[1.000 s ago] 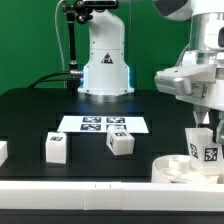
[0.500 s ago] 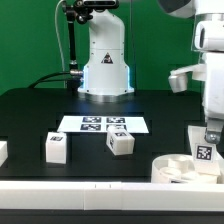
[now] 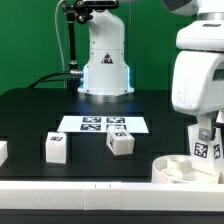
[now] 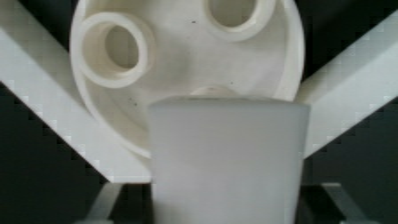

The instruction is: Assemble stool

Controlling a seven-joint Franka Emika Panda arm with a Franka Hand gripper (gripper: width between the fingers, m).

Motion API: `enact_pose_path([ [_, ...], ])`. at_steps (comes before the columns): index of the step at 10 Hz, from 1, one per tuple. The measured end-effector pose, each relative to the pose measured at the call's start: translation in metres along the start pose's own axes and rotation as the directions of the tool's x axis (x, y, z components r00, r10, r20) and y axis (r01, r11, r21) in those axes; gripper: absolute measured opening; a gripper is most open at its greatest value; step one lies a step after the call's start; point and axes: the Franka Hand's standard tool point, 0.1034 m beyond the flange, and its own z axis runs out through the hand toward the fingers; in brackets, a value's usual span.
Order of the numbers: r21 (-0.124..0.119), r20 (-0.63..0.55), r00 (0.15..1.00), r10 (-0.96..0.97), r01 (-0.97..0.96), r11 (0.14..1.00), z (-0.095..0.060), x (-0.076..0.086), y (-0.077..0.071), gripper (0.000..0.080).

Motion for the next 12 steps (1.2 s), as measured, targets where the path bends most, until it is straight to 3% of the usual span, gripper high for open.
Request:
enact_pose_path([
  [3,0.008,0.001,0.979,0.203,-0.203,0.979,0.0010,-0.0013,-0.0001,0.0343],
  [5,0.058,0.008,0.892,0.453,-0.452,0.890,0.0032,-0.0043,-0.0002,0.0343],
  [6,0.062,0.013,0.851,0.525,-0.525,0.849,0.0032,-0.0038,-0.0011,0.0343],
  [8,0.083,0.045,0.689,0.723,-0.724,0.685,0.0032,-0.0043,-0.0029,0.0343],
  [12,0.077,0.091,0.346,0.934,-0.937,0.340,0.0028,-0.0040,-0.0033,0.0343],
])
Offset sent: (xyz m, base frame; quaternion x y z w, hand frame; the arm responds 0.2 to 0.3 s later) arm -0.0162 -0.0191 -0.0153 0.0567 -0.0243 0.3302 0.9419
